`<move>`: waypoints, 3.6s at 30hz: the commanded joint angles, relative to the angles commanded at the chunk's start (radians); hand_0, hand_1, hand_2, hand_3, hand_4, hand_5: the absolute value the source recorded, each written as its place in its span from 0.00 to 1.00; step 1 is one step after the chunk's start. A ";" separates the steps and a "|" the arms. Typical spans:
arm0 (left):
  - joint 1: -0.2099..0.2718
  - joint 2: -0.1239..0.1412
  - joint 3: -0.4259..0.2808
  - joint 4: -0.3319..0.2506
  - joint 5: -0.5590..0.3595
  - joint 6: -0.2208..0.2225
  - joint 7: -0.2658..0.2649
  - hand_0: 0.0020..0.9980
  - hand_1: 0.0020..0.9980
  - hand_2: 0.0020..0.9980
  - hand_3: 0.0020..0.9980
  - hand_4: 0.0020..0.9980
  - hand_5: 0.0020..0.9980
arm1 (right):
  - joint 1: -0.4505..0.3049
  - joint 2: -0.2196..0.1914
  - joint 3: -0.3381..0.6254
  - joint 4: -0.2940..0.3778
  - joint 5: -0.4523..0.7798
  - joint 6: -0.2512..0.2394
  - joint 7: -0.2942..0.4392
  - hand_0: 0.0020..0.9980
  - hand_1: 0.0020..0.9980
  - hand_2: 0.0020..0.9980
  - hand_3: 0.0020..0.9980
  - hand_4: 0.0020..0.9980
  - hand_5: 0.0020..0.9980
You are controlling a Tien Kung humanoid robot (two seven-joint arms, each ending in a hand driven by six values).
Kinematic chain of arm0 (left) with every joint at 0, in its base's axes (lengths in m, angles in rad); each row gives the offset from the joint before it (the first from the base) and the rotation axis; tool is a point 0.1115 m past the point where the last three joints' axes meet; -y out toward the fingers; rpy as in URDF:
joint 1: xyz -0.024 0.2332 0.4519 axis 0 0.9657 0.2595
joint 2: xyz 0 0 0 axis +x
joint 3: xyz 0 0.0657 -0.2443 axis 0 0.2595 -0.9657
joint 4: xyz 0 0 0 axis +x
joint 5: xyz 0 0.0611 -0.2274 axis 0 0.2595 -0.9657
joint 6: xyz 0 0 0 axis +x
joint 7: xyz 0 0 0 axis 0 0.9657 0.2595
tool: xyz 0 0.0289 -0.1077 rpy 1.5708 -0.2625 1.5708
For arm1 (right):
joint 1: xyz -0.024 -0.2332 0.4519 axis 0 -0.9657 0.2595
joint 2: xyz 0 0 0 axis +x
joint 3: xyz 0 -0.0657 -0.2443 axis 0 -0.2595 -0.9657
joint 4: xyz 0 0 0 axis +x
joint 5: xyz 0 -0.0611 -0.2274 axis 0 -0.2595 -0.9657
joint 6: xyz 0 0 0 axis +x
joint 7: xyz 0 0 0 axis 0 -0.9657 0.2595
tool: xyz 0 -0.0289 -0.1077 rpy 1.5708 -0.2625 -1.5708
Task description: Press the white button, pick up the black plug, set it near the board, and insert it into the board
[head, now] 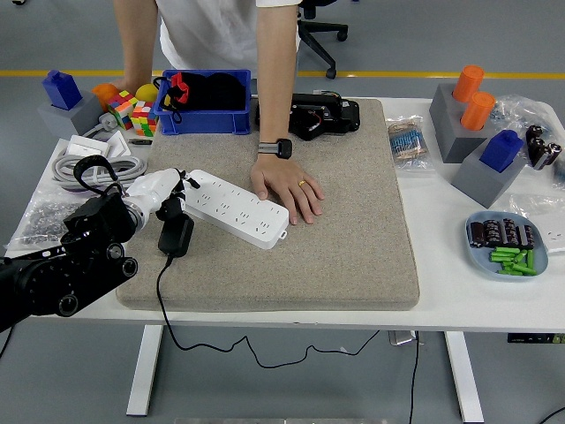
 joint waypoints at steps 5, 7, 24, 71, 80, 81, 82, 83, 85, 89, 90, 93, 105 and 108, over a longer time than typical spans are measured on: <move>0.006 0.009 -0.047 -0.032 0.020 0.005 -0.004 0.00 0.00 0.09 0.68 0.00 0.00 | -0.002 0.000 -0.001 0.000 -0.001 -0.001 0.000 0.63 0.60 0.60 0.59 0.67 0.41; 0.008 0.014 -0.071 -0.048 0.034 0.008 -0.006 0.00 0.00 0.09 0.68 0.00 0.00 | -0.002 0.000 -0.003 0.000 0.000 0.000 0.001 0.63 0.60 0.60 0.59 0.67 0.41; 0.083 0.032 -0.231 -0.204 0.100 0.042 -0.039 0.16 0.17 0.27 0.62 0.00 0.00 | -0.005 0.002 0.007 0.000 -0.004 -0.001 0.001 0.64 0.60 0.60 0.59 0.67 0.41; 0.438 0.047 -0.420 -0.470 0.403 0.028 0.250 0.80 0.87 0.87 0.88 1.00 0.56 | -0.005 0.005 0.002 0.000 -0.003 -0.001 0.004 0.63 0.60 0.60 0.59 0.67 0.41; 0.462 0.033 -0.415 -0.470 0.416 0.065 0.296 0.72 0.81 0.80 0.88 1.00 0.55 | -0.004 0.007 -0.005 0.000 0.002 -0.001 0.007 0.63 0.60 0.60 0.59 0.67 0.41; 0.463 0.031 -0.414 -0.469 0.418 0.068 0.298 0.72 0.81 0.80 0.88 1.00 0.55 | -0.004 0.007 -0.006 0.000 0.002 -0.001 0.007 0.63 0.60 0.60 0.59 0.67 0.41; 0.464 0.030 -0.415 -0.468 0.419 0.071 0.298 0.51 0.72 0.69 0.87 1.00 0.53 | -0.004 0.007 -0.007 0.000 0.003 -0.002 0.007 0.63 0.60 0.60 0.59 0.67 0.41; 0.465 0.030 -0.415 -0.467 0.419 0.073 0.298 0.51 0.72 0.69 0.87 1.00 0.53 | -0.004 0.007 -0.009 0.000 0.004 -0.002 0.008 0.63 0.60 0.60 0.59 0.67 0.41; 0.466 0.029 -0.414 -0.466 0.418 0.077 0.298 0.51 0.72 0.69 0.87 1.00 0.53 | -0.004 0.006 -0.012 0.000 0.005 -0.002 0.008 0.63 0.60 0.60 0.59 0.67 0.41; 0.463 0.024 -0.408 -0.457 0.419 0.085 0.298 0.35 0.62 0.61 0.86 1.00 0.51 | -0.001 0.005 -0.017 0.000 0.006 -0.003 0.008 0.63 0.60 0.60 0.59 0.67 0.41; 0.462 0.023 -0.406 -0.454 0.420 0.086 0.298 0.35 0.62 0.61 0.86 1.00 0.51 | 0.000 0.004 -0.019 0.000 0.007 -0.002 0.008 0.63 0.60 0.60 0.59 0.67 0.41; 0.458 0.022 -0.402 -0.448 0.419 0.090 0.298 0.35 0.62 0.61 0.86 1.00 0.51 | 0.002 0.003 -0.021 0.000 0.010 -0.004 0.012 0.63 0.60 0.60 0.59 0.67 0.41; 0.451 0.015 -0.378 -0.422 0.427 0.107 0.298 0.27 0.52 0.51 0.82 0.95 0.41 | 0.000 0.003 -0.032 0.000 0.012 -0.008 0.017 0.63 0.60 0.59 0.59 0.67 0.41; 0.452 0.016 -0.378 -0.422 0.429 0.110 0.298 0.23 0.46 0.44 0.77 0.89 0.27 | -0.002 0.002 -0.034 0.000 0.013 -0.012 0.023 0.63 0.60 0.59 0.59 0.67 0.41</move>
